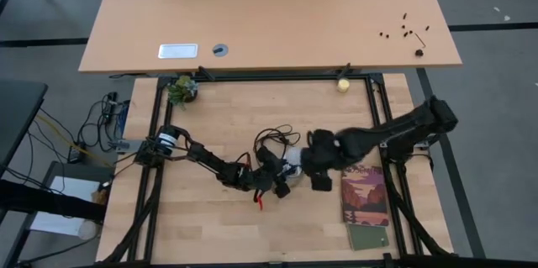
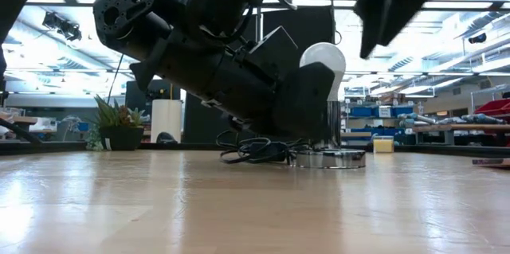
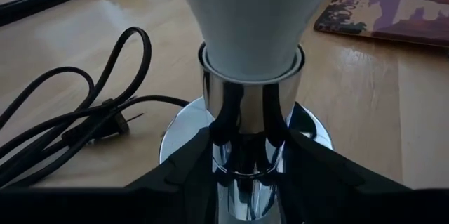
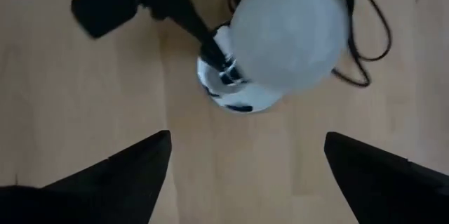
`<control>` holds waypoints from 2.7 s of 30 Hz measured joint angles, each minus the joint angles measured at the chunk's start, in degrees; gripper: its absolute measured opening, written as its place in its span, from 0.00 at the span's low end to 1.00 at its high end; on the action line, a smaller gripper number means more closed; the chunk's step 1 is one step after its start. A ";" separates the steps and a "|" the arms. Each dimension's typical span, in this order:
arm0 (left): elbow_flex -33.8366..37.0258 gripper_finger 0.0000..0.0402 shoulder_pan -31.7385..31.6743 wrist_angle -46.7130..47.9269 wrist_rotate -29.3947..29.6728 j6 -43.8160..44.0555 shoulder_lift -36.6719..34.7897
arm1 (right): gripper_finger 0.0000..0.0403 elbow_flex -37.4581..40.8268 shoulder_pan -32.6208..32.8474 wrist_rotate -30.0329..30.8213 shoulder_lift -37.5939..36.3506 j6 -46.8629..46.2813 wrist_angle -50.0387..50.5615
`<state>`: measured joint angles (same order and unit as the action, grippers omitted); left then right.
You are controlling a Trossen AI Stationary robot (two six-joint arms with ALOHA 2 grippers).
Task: Screw lightbulb
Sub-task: Insert the white lightbulb into the silver lamp
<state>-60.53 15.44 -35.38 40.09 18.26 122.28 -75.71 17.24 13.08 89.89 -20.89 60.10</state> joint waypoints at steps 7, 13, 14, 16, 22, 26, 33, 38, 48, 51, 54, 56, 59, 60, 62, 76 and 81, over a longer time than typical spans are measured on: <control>0.00 0.44 0.00 0.45 -1.21 -0.57 -0.07 | 0.93 23.25 7.21 10.26 -10.09 -4.12 -27.89; 0.00 0.44 0.04 0.67 -6.26 -7.55 -0.07 | 0.93 39.76 7.27 13.46 -12.75 -0.05 -56.83; 0.00 0.44 0.04 0.66 -6.57 -7.58 -0.07 | 0.93 41.86 6.71 13.48 -12.75 0.35 -60.02; 0.00 0.44 0.08 0.67 -6.61 -7.38 -0.07 | 0.93 45.07 5.69 13.51 -12.73 1.54 -65.15; 0.00 0.44 0.07 0.21 -6.57 -5.83 -0.07 | 0.93 50.55 2.67 12.61 -12.73 6.59 -79.93; 0.00 0.45 0.21 -0.40 -3.67 -2.77 -0.07 | 0.93 50.71 1.70 10.93 -12.73 7.13 -78.87; 0.00 0.56 0.84 -4.91 1.17 -2.89 -0.07 | 0.93 50.71 1.77 9.57 -12.70 6.12 -78.49; 0.00 0.66 -0.83 -5.44 -0.91 -2.89 -0.07 | 0.93 50.73 1.37 9.53 -12.66 6.08 -80.10; 0.00 0.67 -4.03 -6.89 -7.86 -5.06 -0.02 | 0.93 50.73 1.00 11.11 -12.27 4.44 -84.47; -0.02 0.65 -4.38 -9.57 -7.91 -7.52 1.35 | 0.93 50.73 0.11 11.22 -11.15 4.32 -84.52; -0.15 0.63 -4.96 -13.41 -10.36 -7.59 4.12 | 0.93 50.71 -0.82 10.89 -9.89 2.77 -84.64; -0.19 0.61 -5.03 -15.64 -9.89 -7.54 5.17 | 0.93 50.76 -0.98 10.90 -9.29 1.67 -84.51; -0.20 0.58 -4.87 -16.58 -8.08 -7.57 5.68 | 0.93 50.76 -0.61 10.86 -9.31 1.48 -84.32; -0.20 0.57 -4.83 -16.64 -7.82 -7.71 5.73 | 0.93 50.76 -0.44 10.86 -9.32 1.50 -84.35; -0.20 0.54 -4.85 -17.20 -7.84 -7.60 5.73 | 0.93 50.76 -0.38 10.86 -9.32 1.81 -84.50; -0.20 0.47 -4.81 -17.97 -14.40 -8.98 5.75 | 0.96 50.76 -4.04 5.75 -9.34 12.24 -89.73; -0.20 0.47 -4.79 -17.98 -15.86 -9.09 5.75 | 0.95 50.73 -5.78 0.40 -9.43 14.20 -92.77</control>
<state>-60.73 10.66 -53.36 24.23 9.17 128.03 -24.97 11.46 13.48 80.47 -6.68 -32.67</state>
